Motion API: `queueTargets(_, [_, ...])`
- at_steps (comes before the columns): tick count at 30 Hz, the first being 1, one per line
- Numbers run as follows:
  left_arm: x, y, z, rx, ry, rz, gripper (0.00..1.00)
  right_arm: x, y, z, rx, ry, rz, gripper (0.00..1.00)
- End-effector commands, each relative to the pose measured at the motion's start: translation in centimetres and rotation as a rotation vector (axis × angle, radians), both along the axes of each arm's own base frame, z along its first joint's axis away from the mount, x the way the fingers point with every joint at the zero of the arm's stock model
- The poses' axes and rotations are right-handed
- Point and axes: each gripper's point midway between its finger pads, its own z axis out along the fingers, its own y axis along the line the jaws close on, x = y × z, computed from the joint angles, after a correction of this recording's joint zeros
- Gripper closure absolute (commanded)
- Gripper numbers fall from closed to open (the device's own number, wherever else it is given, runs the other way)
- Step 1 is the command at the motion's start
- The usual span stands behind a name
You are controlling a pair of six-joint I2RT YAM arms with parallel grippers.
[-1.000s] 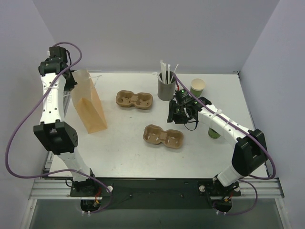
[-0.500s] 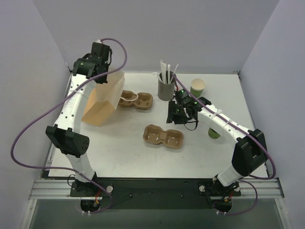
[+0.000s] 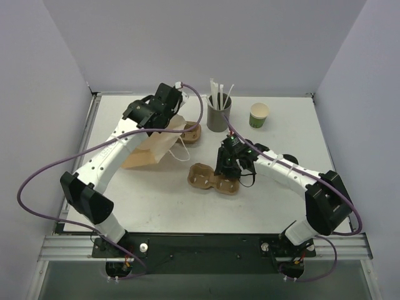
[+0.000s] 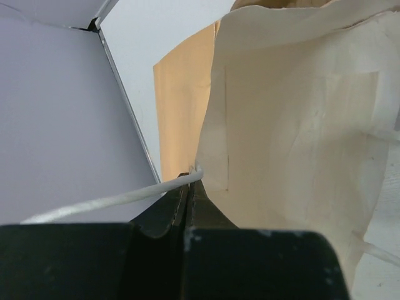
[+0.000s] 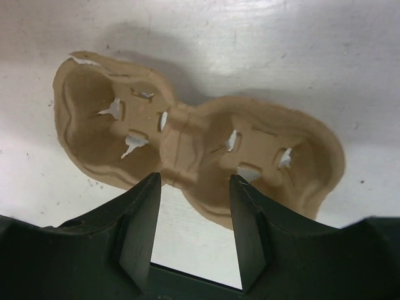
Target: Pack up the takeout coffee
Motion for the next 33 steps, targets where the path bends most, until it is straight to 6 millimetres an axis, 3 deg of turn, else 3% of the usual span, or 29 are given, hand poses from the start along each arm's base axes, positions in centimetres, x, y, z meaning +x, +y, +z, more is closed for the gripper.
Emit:
queueTargets(1, [-0.3, 0.2, 4.3, -0.044, -0.184, -0.052, 1.00, 0.2, 1.8, 1.8, 0.032, -0.085, -0.089, 0.56])
queueTargets(2, [-0.6, -0.2, 3.2, -0.048, -0.163, -0.083, 1.00, 0.3, 1.6, 1.5, 0.013, -0.091, -0.107, 0.56])
queueTargets(5, [-1.7, -1.5, 4.1, -0.141, -0.210, -0.192, 1.00, 0.2, 1.6, 0.7, -0.011, -0.086, -0.131, 0.52])
queueTargets(6, [-2.2, -1.6, 2.7, -0.143, -0.190, -0.221, 1.00, 0.3, 1.6, 0.4, -0.014, -0.090, -0.138, 0.51])
queueTargets(7, [-2.7, -1.9, 4.3, -0.197, -0.254, -0.255, 1.00, 0.4, 1.7, 0.2, -0.017, -0.089, -0.140, 0.50])
queueTargets(8, [-3.1, -2.2, 4.5, -0.220, -0.272, -0.287, 1.00, 0.6, 1.8, 0.1, -0.016, -0.091, -0.146, 0.49])
queueTargets(9, [-3.6, -2.7, 3.1, -0.229, -0.253, -0.334, 1.00, 0.8, 1.9, -0.1, -0.020, -0.087, -0.148, 0.49])
queueTargets(10, [-4.0, -2.6, 4.6, -0.262, -0.317, -0.351, 1.00, 0.9, 2.1, -0.2, -0.029, -0.085, -0.147, 0.49])
queueTargets(13, [-4.9, -2.8, 4.6, -0.301, -0.335, -0.389, 1.00, 1.2, 2.2, -0.7, -0.060, -0.071, -0.148, 0.48])
queueTargets(25, [-5.1, -4.4, 3.1, -0.336, -0.238, -0.425, 1.00, 0.0, 3.0, -2.8, -0.128, 0.001, -0.112, 0.48])
queueTargets(33, [-4.5, -4.8, 4.1, -0.331, -0.226, -0.427, 1.00, -1.4, 2.6, -4.8, -0.175, 0.068, -0.069, 0.47])
